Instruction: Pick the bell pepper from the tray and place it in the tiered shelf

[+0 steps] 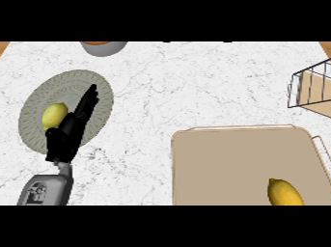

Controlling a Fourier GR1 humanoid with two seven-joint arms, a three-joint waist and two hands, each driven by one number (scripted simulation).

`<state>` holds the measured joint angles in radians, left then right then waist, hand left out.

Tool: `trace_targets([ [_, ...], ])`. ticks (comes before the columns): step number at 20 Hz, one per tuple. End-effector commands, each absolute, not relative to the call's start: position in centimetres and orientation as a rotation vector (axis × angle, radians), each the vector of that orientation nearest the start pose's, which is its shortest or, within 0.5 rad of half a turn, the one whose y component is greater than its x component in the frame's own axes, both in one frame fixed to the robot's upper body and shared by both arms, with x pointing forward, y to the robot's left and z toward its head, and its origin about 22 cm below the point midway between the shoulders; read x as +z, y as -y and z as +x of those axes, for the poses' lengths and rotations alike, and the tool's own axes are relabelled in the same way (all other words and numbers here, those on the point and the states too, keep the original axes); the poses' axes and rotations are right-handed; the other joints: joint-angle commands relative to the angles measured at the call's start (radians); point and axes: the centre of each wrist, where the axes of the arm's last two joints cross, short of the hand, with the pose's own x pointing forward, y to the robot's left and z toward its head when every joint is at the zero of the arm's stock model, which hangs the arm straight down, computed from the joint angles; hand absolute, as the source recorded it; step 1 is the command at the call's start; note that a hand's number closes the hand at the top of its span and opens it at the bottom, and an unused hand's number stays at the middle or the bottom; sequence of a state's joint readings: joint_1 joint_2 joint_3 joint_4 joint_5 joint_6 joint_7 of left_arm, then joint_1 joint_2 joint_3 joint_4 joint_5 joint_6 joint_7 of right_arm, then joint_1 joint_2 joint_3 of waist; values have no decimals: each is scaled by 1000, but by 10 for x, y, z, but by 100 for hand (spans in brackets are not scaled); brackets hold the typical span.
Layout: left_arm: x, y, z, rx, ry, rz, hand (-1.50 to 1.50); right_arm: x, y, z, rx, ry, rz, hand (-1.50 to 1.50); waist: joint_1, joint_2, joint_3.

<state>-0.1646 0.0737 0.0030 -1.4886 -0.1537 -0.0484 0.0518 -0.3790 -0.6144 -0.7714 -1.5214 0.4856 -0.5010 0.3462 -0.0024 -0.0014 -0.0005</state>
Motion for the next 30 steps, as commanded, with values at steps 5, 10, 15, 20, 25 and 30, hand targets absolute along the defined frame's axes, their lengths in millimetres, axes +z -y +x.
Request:
trace_targets([
  [5, 31, -230, 286, -258, 1568, 124, 0, 254, 468, 228, -700, 1685, -1431, -150, 0, 0, 0],
  [10, 10, -213, 285, -254, 1576, 122, 0, 274, 478, 202, -956, 1758, -1318, -150, -9, 0, 0],
  [15, 6, -224, 270, -241, 1567, 111, 0, 293, 495, 158, -1169, 1741, -1291, -150, -6, -1, 0],
  [20, 13, -219, 266, -219, 1576, 135, 0, 269, 528, 86, -1256, 1597, -1246, -150, -32, -7, 1],
  [25, 13, -232, 267, -219, 1564, 152, 0, 269, 547, 16, -1127, 1459, -1217, -150, -49, -10, 1],
  [30, 19, -247, 278, -225, 1576, 162, 0, 234, 563, -55, -1066, 1434, -1270, -150, -40, -5, 1],
])
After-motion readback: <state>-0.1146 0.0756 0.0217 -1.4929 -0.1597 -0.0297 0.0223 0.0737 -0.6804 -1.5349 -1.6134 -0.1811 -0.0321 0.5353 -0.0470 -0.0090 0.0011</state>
